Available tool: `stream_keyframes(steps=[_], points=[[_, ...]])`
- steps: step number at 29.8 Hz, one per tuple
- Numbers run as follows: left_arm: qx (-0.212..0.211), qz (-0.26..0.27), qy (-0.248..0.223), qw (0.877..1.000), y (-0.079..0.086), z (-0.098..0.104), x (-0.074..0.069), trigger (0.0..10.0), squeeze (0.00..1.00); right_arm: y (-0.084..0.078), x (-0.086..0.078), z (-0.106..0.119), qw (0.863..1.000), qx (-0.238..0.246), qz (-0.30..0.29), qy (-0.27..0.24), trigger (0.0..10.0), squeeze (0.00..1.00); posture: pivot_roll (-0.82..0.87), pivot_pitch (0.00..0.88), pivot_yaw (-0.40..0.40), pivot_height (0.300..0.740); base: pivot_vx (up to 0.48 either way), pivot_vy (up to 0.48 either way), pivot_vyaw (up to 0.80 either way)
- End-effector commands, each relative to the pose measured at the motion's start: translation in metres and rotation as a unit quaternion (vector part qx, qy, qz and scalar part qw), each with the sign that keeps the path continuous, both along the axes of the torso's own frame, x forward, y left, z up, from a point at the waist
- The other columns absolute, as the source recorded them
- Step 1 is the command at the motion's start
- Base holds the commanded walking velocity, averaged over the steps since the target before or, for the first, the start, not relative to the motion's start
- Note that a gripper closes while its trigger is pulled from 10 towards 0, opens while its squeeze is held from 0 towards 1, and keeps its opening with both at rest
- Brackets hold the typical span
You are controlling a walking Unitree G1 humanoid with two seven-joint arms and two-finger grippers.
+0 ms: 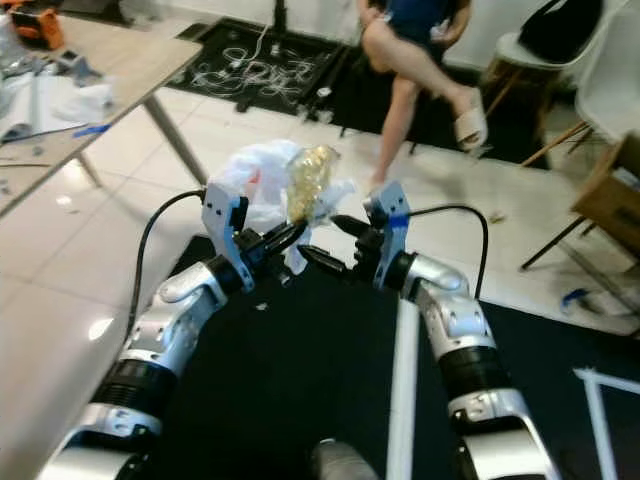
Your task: Picking trash to rubbish bin
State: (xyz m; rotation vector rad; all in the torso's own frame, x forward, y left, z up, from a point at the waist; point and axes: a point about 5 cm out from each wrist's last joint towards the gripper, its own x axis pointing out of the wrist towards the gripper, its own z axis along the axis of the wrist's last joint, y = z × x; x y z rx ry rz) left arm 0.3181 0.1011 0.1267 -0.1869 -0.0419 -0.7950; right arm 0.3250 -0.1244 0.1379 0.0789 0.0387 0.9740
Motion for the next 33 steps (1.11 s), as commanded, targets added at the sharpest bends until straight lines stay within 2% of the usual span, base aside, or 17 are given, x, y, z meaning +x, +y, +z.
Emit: stream_keyframes(steps=[1, 33], points=[[0.002, -0.002, 0.003, 1.0, 0.0003, -0.0021, -0.0007, 10.0, 0.0, -0.0018, -0.0012, -0.0021, 1.0, 0.0, -0.003, 0.007, 10.0, 0.0, -0.05, 0.0, -0.058, 0.74, 0.0, 0.0, -0.8], [0.0, -0.002, 0.002, 1.0, 0.0001, -0.0029, -0.0001, 10.0, 0.0, -0.0021, -0.0015, -0.0028, 1.0, -0.002, -0.002, 0.009, 10.0, 0.0, -0.04, 0.0, -0.061, 0.74, 0.0, 0.0, -0.8]])
